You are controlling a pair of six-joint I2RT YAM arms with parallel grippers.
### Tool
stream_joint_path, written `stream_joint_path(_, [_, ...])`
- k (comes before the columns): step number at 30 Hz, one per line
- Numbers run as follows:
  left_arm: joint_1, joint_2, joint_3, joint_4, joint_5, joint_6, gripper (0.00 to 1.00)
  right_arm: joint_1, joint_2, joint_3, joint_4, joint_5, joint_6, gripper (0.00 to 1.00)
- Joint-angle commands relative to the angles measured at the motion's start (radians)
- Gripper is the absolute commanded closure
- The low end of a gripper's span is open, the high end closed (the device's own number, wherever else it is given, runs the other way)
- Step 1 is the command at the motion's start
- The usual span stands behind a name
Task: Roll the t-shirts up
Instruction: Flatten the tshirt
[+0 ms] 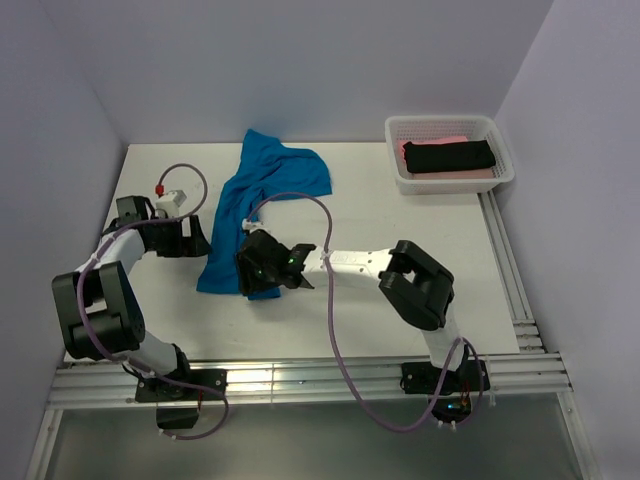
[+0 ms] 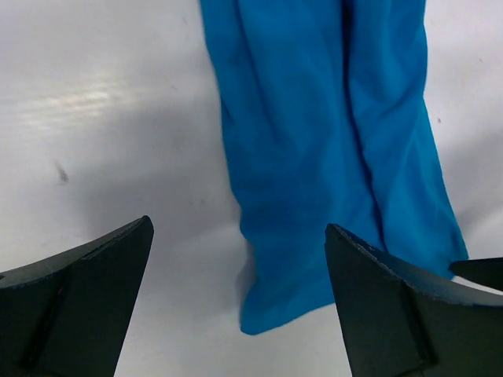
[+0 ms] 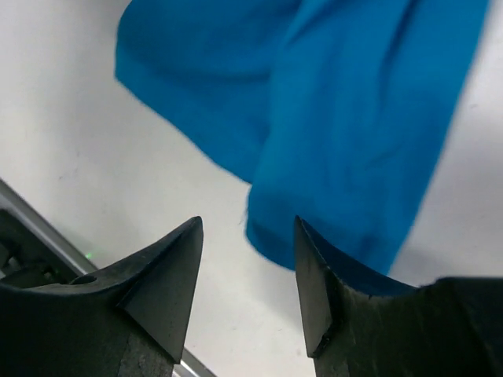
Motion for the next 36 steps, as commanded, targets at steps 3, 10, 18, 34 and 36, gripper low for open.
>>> stream_joint_path(3, [-0.009, 0.083, 0.068, -0.121, 0.108, 0.061, 0.02, 0.029, 0.056, 0.075, -0.029, 0.031, -0.02, 0.47])
stream_joint_path(10, [-0.062, 0.128, 0.063, -0.1, 0.054, 0.043, 0.04, 0.032, 0.079, 0.126, -0.129, 0.143, -0.015, 0.55])
stream_joint_path(18, [-0.102, 0.158, 0.074, -0.09, 0.02, 0.033, 0.6, 0.034, 0.115, 0.137, -0.126, 0.098, -0.032, 0.63])
stream_joint_path(34, [0.097, 0.215, 0.282, -0.181, -0.026, 0.064, 1.0, -0.06, -0.355, -0.433, 0.311, 0.027, 0.092, 1.0])
stream_joint_path(36, [0.153, 0.241, 0.362, -0.221, -0.018, 0.088, 1.0, -0.048, -0.332, -0.441, 0.383, -0.063, 0.063, 1.0])
